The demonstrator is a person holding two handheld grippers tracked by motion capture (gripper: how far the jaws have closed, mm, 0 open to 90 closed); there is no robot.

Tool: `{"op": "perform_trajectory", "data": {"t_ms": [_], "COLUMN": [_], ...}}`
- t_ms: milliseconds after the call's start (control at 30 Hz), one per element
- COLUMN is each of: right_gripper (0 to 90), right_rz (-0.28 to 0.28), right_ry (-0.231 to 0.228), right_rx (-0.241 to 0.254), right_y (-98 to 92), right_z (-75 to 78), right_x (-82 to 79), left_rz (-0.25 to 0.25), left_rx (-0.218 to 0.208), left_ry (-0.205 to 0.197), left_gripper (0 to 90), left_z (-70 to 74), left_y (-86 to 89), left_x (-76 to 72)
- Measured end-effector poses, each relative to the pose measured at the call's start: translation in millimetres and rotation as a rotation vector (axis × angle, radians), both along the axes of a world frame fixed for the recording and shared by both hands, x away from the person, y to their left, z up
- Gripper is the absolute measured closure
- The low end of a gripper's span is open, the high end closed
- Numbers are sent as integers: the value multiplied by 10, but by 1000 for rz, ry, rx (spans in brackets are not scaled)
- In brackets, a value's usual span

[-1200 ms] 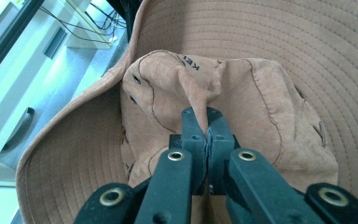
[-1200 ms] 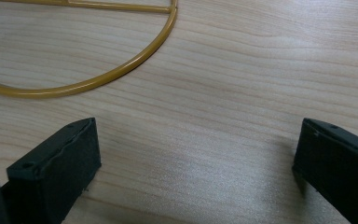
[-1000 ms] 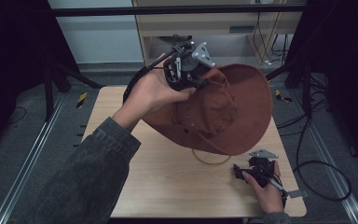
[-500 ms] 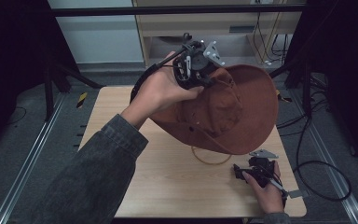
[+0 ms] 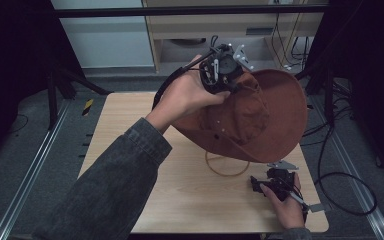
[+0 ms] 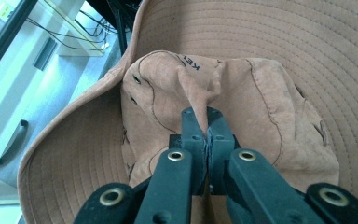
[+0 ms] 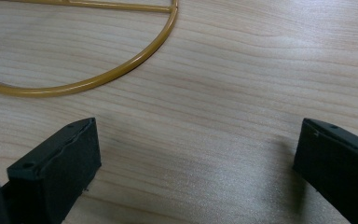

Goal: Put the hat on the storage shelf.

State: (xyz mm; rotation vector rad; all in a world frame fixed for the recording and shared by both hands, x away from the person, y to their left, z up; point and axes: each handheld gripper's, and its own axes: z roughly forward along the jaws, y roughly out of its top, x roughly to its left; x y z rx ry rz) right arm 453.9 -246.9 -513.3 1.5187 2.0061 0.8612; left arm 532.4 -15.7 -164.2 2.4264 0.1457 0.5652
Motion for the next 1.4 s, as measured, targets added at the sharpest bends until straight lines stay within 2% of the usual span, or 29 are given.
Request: {"op": "perform_trajectory", "data": {"t_ms": [333,767,933,1100,1300,1400], "right_gripper": [6,5,5,5,5,5], "right_rz": [8,8,9,10,9,8], "right_ry": [-9,-9,-8,-8,-9,-9], "right_rx": [-14,-14,-16,-19,-16,-15], "right_y": [-12,-12,-14,-16,-13,-12], "right_z": [0,0,0,1,0,0], "right_x": [5,5,5,4,5,5], "left_rz": [-6,1,10,13,18,32], "left_rx": [35,50,27,18,-33,-56], "left_ry": [24,46,44,50,47,45], "left_gripper": [884,876,820,804,684,586], "left_z": [-200,-387,-424,-453,-459,-457], "left_y": [-159,-269,-302,-288,-215,-177], "left_x": [108,197,201,204,191,182]}}
